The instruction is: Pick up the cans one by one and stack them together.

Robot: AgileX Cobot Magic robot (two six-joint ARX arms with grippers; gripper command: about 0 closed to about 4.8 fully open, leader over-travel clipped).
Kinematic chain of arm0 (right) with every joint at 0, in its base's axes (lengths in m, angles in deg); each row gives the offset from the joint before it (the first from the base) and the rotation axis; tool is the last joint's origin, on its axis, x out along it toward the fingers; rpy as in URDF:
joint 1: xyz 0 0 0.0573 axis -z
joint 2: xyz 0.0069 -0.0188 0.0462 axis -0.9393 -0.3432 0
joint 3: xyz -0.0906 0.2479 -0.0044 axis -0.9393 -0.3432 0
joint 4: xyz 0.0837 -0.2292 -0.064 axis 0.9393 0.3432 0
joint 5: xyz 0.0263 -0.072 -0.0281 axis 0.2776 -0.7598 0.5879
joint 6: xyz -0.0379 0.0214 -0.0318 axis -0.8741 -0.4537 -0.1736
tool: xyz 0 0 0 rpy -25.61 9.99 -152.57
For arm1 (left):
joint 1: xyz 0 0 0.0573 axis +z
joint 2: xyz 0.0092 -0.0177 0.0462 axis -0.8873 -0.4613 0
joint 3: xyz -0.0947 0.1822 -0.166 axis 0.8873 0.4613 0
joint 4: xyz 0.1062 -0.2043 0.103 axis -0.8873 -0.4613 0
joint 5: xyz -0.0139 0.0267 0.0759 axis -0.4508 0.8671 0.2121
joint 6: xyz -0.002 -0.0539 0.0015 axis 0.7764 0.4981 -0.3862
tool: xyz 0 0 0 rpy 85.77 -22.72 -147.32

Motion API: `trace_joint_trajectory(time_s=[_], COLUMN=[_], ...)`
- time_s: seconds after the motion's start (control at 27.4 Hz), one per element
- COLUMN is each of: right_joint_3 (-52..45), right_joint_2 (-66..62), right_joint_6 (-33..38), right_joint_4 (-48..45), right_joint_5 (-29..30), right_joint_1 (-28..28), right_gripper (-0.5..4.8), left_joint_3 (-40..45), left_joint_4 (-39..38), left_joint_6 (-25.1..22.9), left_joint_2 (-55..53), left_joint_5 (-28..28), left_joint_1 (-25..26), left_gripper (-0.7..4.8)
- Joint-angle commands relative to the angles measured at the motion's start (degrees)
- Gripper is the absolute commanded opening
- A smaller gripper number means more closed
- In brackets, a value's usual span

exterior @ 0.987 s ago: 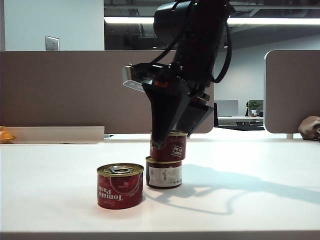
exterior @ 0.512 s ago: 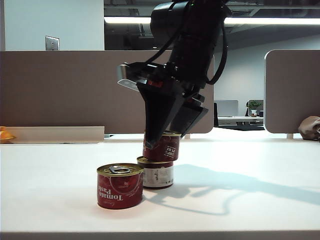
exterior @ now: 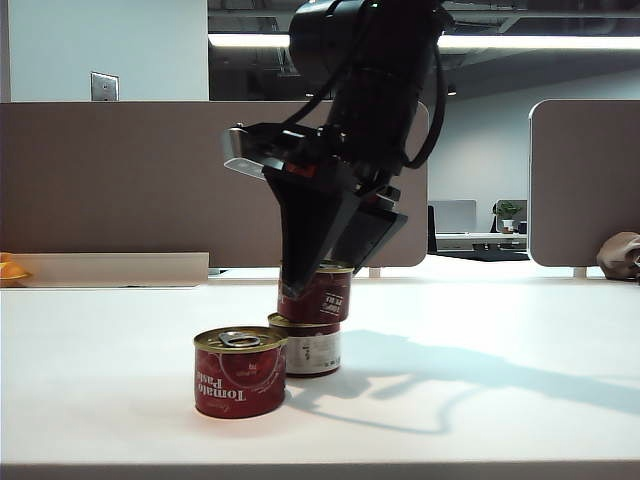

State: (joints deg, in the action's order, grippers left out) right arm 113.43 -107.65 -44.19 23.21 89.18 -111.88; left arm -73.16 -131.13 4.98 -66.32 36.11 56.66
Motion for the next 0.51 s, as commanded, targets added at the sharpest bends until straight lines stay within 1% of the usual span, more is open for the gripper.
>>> trace_joint_trajectory(time_s=[0.04,0.15,0.37,0.51], right_joint_3=[0.2,0.2,0.2,3.6], right_joint_2=[0.1,0.1,0.1,0.1], right_joint_6=[-0.1,-0.1,-0.5,-0.7], right_joint_4=[-2.3,-2.8,-4.5,-4.0], right_joint_5=[-0.3,-2.0,-2.1,-2.8], right_joint_1=[0.0,-0.3,-0.6,-0.7], right_gripper=[2.38,2.38,2.38,2.38], left_joint_3=[-0.3,-0.3,-0.3,-0.3], left_joint_4=[0.4,0.4,0.5,0.5], left_joint_6=[-0.2,-0.2,-0.2,-0.2], left_joint_2=[0.0,0.0,0.0,0.0], left_joint_5=[0.0,0.0,0.5,0.9], left_joint_1=[0.0,0.0,0.0,0.0], left_gripper=[-0.05,-0.05,-0.05,-0.05])
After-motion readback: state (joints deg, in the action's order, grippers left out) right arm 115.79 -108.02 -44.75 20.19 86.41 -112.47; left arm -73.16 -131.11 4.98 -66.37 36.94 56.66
